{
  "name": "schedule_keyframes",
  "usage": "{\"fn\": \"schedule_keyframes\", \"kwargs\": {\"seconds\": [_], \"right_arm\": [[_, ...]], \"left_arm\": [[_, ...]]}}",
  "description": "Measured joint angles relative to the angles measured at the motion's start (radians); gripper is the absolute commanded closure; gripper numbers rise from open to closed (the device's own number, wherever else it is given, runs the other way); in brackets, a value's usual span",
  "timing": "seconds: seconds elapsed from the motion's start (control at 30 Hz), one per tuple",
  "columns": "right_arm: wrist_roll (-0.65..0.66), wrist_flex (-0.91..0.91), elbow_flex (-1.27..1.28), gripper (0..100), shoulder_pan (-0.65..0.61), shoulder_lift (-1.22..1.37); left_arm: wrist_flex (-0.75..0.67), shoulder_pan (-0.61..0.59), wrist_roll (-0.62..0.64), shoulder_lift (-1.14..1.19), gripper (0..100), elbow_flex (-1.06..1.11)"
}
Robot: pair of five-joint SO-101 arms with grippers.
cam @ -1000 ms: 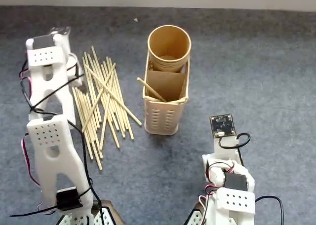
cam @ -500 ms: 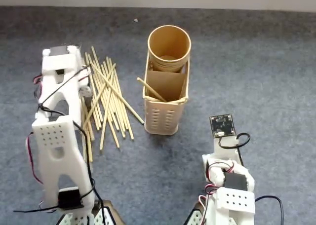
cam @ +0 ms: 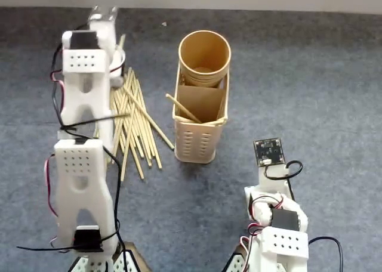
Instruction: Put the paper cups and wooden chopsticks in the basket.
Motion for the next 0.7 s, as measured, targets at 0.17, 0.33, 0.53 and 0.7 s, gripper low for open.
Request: {"fn": "schedule_keyframes", "kwargs": {"seconds": [0.17,0.33,0.53,0.7], "right_arm": [[0.000,0.000,0.000,99.4,0.000,0.000],[0.000,0.000,0.000,99.4,0.000,0.000],[0.000,0.000,0.000,99.4,0.000,0.000],[0.000,0.000,0.000,99.4,0.000,0.000]], "left_arm": [[0.009,0.057,0.000,0.000,100,-0.222],[0.009,0.103,0.002,-0.023,100,-0.400],[0.009,0.195,0.002,-0.244,100,-0.405],[-0.040,0.299,0.000,-0.483,100,-0.381]]}}
